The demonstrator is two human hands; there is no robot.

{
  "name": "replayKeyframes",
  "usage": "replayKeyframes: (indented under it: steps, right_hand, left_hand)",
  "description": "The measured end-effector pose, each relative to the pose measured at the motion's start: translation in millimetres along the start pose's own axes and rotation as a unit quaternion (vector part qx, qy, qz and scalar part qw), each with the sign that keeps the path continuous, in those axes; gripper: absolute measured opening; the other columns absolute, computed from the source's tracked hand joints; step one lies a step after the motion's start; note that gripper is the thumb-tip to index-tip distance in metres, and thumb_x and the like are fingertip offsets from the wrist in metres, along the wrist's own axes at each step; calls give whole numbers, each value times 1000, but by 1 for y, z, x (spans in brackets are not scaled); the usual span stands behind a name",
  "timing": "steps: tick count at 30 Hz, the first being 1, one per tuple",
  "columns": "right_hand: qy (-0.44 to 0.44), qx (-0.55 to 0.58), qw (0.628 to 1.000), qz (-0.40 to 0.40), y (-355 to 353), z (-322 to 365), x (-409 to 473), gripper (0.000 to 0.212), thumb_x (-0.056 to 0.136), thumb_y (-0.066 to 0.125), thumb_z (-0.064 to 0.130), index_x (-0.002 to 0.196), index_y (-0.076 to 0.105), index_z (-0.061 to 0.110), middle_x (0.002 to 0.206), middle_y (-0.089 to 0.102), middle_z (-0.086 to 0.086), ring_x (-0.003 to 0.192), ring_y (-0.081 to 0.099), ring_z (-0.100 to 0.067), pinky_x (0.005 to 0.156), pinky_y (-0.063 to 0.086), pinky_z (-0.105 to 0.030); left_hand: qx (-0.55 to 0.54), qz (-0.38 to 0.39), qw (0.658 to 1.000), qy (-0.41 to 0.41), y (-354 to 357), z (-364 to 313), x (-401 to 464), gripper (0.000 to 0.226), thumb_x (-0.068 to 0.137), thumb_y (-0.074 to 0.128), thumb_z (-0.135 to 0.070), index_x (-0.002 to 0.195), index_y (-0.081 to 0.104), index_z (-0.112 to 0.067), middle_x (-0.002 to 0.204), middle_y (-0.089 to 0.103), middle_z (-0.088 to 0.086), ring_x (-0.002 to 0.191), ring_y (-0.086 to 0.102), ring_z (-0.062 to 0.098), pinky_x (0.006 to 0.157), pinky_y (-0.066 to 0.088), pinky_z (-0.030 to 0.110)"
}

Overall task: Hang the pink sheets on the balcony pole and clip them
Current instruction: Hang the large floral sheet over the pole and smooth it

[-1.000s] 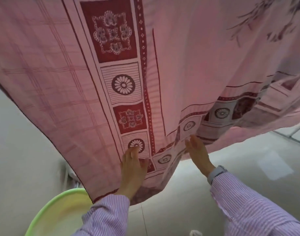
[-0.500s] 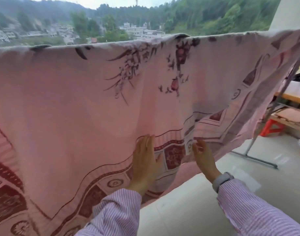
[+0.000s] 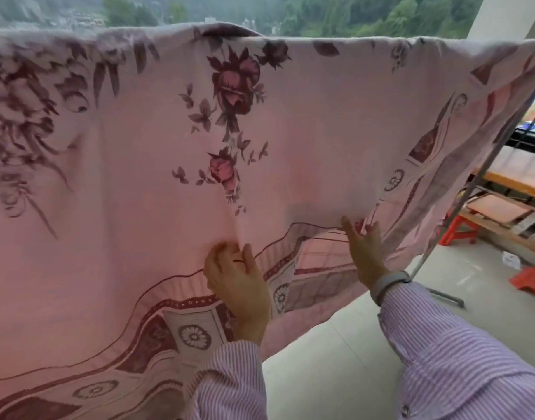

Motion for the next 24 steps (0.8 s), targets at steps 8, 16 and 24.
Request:
replayKeyframes:
  steps: [8,16,24]
  right_hand:
    - [-14,-71,997,-6,-9,-8,65,27,84,59,14,84,53,-13,77,54,-15,72,47,-20,58,36,-27]
    - [-1,-125,982,144,-88,-84,50,31,84,62,13,61,44,1,60,50,-15,66,43,-23,53,32,-27]
    - [-22,-176,968,180,-174,-97,39,26,88,55,17,68,43,7,61,46,-7,65,41,-26,59,31,-33]
  left_hand:
    - [16,31,999,2,15,12,-15,13,83,61,-7,76,55,1,59,56,8,49,46,19,47,30,19]
    - [154,33,984,-85,13,35,-98,14,85,60,-12,76,57,-1,67,62,17,58,52,28,52,34,30]
    - [225,7,963,-144,1,-1,-168,19,88,54,-20,79,57,-4,78,63,17,69,52,30,58,32,32]
Point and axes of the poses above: each hand's wrist, its own x-axis towards the middle knuckle, its own y-axis out of the palm, z = x × y, the point moved 1 cm from there along x, towards the middle knuckle
